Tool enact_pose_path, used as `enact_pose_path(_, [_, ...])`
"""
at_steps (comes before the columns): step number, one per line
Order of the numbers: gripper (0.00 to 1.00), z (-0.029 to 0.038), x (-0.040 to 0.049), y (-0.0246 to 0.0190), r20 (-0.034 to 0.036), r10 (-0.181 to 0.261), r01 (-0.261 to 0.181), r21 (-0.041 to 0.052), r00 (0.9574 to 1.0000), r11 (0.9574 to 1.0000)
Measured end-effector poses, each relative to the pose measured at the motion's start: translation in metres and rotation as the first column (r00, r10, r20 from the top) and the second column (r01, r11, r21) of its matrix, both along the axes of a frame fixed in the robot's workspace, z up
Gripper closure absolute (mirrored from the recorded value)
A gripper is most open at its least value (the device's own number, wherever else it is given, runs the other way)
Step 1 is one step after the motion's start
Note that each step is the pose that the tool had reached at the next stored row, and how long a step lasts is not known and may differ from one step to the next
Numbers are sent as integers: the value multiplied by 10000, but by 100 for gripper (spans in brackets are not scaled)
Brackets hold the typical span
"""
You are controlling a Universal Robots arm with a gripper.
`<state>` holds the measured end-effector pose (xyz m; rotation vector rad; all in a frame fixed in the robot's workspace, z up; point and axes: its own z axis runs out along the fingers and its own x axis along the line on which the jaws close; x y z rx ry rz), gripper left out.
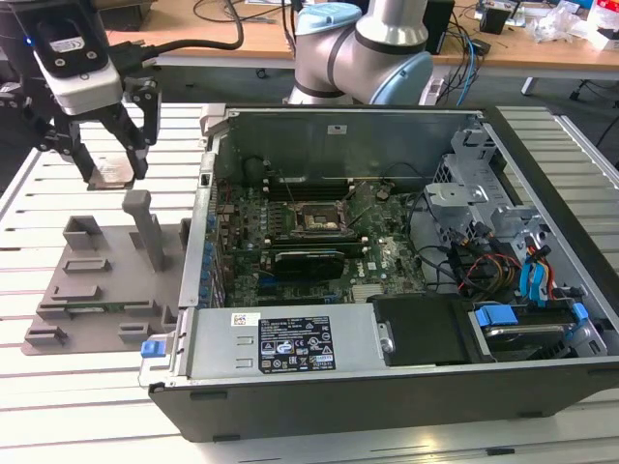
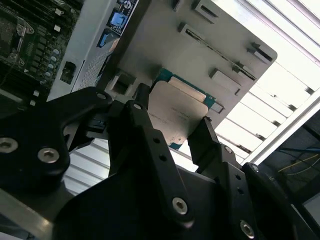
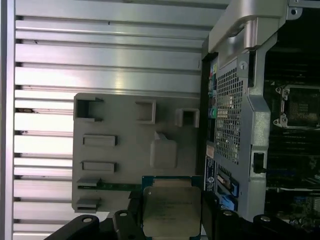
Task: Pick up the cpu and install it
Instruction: 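Pick up the cpu and move it towards the insertion slot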
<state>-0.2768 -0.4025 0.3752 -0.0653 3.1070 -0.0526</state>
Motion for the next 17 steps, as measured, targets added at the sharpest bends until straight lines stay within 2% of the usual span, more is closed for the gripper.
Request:
enact_pose_path(12, [45,0,304,0,0,0,0,0,10000,10000])
enact_pose_path(17, [45,0,507,0,0,-1,1,0,10000,10000])
